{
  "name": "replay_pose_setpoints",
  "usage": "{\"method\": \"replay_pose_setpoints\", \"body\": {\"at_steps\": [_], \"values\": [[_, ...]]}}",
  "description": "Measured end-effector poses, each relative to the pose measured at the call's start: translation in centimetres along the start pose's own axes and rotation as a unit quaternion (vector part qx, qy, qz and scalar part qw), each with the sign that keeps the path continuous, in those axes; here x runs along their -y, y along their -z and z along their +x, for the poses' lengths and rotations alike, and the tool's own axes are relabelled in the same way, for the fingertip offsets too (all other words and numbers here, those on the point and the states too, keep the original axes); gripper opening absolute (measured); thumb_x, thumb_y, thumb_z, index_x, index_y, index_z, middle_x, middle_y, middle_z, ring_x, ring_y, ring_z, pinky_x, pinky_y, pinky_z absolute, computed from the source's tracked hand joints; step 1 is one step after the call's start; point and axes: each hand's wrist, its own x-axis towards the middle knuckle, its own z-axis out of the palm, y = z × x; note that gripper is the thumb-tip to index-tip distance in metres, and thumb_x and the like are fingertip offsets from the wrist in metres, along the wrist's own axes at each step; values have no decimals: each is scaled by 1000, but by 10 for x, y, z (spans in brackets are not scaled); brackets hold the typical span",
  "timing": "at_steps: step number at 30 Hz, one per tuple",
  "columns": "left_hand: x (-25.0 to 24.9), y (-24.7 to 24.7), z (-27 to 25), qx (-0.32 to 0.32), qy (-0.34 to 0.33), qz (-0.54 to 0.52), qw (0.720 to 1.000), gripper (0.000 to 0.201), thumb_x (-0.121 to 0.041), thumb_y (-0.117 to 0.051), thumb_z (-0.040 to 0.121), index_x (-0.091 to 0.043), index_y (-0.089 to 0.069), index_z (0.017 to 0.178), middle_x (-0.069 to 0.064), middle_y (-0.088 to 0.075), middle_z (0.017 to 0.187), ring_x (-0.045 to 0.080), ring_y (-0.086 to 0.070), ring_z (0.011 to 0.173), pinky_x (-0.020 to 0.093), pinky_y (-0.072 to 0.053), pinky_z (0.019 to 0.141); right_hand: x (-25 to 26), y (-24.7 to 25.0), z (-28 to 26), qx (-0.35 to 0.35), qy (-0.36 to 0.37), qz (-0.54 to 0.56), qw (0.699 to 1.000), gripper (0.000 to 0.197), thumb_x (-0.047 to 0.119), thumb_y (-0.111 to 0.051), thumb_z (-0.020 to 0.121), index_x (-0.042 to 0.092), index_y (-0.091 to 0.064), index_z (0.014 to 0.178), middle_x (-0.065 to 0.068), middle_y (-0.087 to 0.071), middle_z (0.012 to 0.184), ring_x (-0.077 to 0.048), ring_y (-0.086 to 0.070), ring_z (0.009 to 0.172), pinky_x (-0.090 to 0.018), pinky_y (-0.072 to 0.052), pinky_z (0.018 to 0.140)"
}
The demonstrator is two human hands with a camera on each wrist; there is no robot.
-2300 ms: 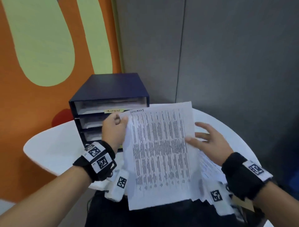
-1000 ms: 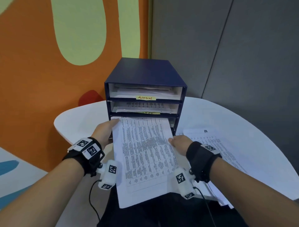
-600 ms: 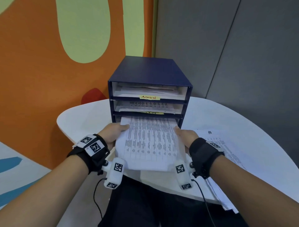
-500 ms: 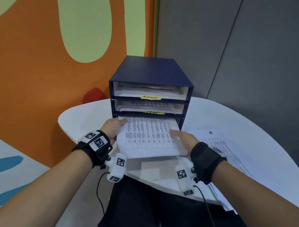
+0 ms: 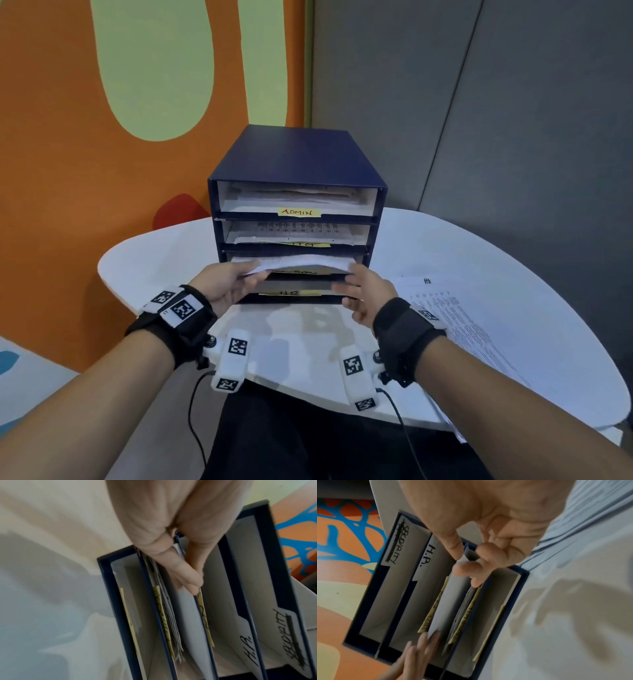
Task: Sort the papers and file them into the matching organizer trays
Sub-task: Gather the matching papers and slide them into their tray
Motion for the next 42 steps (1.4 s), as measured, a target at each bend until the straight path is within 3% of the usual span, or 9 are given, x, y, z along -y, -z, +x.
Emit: {"method": "replay_pose_setpoints", "body": {"at_steps": [3, 6, 10, 18, 24, 31, 36, 39, 42], "values": [[5, -10, 2, 21, -55, -58, 997, 24, 4, -56, 94, 11, -52, 116, 20, -66, 118, 16, -71, 96, 14, -57, 67, -7, 18, -2, -7, -7, -10, 1000, 22, 29, -56, 91, 12, -60, 104, -6, -75, 90, -13, -52, 44, -19, -29, 42], [10, -22, 0, 39, -60, -15, 997, 10, 11, -51, 93, 9, -52, 103, 23, -60, 121, 24, -64, 110, 16, -58, 71, -11, 38, 0, -21, -7, -16, 1000, 15, 17, -56, 90, 11, -60, 104, -7, -74, 84, -14, -52, 41, -18, -27, 41], [14, -30, -8, 98, -28, 54, 993, 32, 4, -56, 94, 10, -51, 125, 21, -69, 117, 27, -69, 106, 26, -59, 82, -13, 68, -5, -33, 22, -80, 996, 18, 16, -59, 89, 9, -61, 105, -5, -74, 86, -13, -56, 47, -18, -36, 44], [28, -93, -47, 204, -16, 258, 944, 25, -14, -68, 91, -12, -65, 116, 5, -75, 106, 24, -73, 94, 28, -60, 78, -13, 150, -12, -106, 62, -182, 976, 24, 8, -62, 87, 4, -61, 110, -9, -70, 91, -17, -61, 60, -18, -41, 49], [77, -177, -26, 162, -75, 364, 914, 30, -12, -63, 91, -10, -61, 121, 8, -70, 113, 16, -69, 87, 31, -57, 79, -31, 183, -7, -37, 40, -616, 786, 61, 30, -74, 75, 27, -47, 130, 4, -56, 127, -15, -60, 97, -24, -50, 76], [105, -241, 16, 81, -186, 550, 810, 75, -12, -54, 91, -21, -16, 155, 7, -27, 158, 28, -37, 139, 35, -36, 112, -45, 183, -12, -46, 80, -634, 768, 51, 27, -67, 83, 26, -50, 131, 2, -50, 136, -18, -59, 108, -27, -50, 83], [100, -249, 38, 50, -154, 541, 825, 67, -26, -62, 90, -8, -32, 147, 11, -54, 137, 29, -54, 122, 32, -46, 98, -48, 185, -9, -59, 74, -614, 783, 52, 26, -69, 83, 28, -51, 131, 3, -55, 131, -19, -61, 105, -34, -54, 87], [96, -249, 34, 36, -239, 527, 815, 5, -18, -61, 88, -14, -64, 86, 7, -62, 80, 26, -59, 82, 25, -45, 68, -49, 186, -5, -56, 76, -620, 779, 54, 26, -69, 83, 26, -50, 133, 1, -54, 131, -21, -61, 106, -36, -54, 88], [96, -246, 25, 41, -293, 524, 798, 24, -20, -60, 87, -4, -53, 70, 7, -53, 65, 25, -49, 65, 26, -40, 57, -51, 187, -4, -83, 83, -643, 757, 65, 32, -72, 79, 25, -42, 137, -2, -44, 141, -23, -54, 117, -40, -48, 97]]}}
